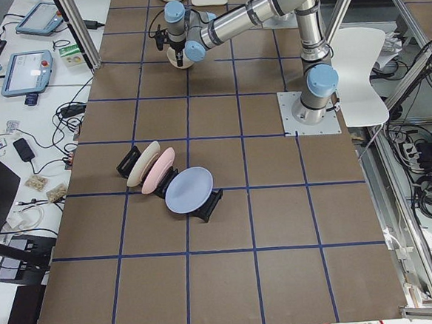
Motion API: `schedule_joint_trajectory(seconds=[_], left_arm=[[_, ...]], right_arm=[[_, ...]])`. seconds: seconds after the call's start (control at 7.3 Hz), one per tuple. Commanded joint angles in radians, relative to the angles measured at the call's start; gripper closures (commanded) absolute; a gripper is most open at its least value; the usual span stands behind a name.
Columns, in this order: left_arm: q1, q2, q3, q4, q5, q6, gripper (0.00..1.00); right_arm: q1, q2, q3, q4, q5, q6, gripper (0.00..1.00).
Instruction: Place bowl and put lemon in it
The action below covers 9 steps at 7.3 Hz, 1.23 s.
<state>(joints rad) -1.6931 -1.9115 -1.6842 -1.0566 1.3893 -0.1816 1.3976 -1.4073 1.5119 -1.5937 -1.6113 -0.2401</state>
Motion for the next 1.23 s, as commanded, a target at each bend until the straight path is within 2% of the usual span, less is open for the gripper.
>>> schedule_joint_trajectory(seconds=[0.0,0.14,0.27,0.55,0.68,0.82,1.1], left_arm=[[0.102,0.113,0.157,-0.373,0.053,0.207,0.0],[0.139,0.168,0.165,-0.437,0.101,0.274,0.0],[0.139,0.224,0.161,-0.445,0.132,0.306,0.0],[0.154,0.301,0.159,-0.459,0.131,0.31,0.0],[0.164,0.301,0.159,-0.483,0.138,0.309,0.0],[0.18,0.307,0.181,-0.562,0.187,0.306,0.0],[0.182,0.31,0.182,-0.568,0.176,0.294,0.0]], right_arm=[[0.2,0.016,0.001,-0.032,0.022,0.257,0.84],[0.266,0.057,-0.001,-0.104,0.049,0.354,0.84],[0.343,0.104,-0.001,-0.179,0.063,0.466,0.84],[0.493,0.236,-0.003,-0.378,0.063,0.627,0.84],[0.551,0.301,-0.001,-0.44,0.062,0.662,0.84],[0.575,0.336,-0.001,-0.477,0.06,0.67,0.83],[0.575,0.358,0.008,-0.488,0.053,0.641,0.82]])
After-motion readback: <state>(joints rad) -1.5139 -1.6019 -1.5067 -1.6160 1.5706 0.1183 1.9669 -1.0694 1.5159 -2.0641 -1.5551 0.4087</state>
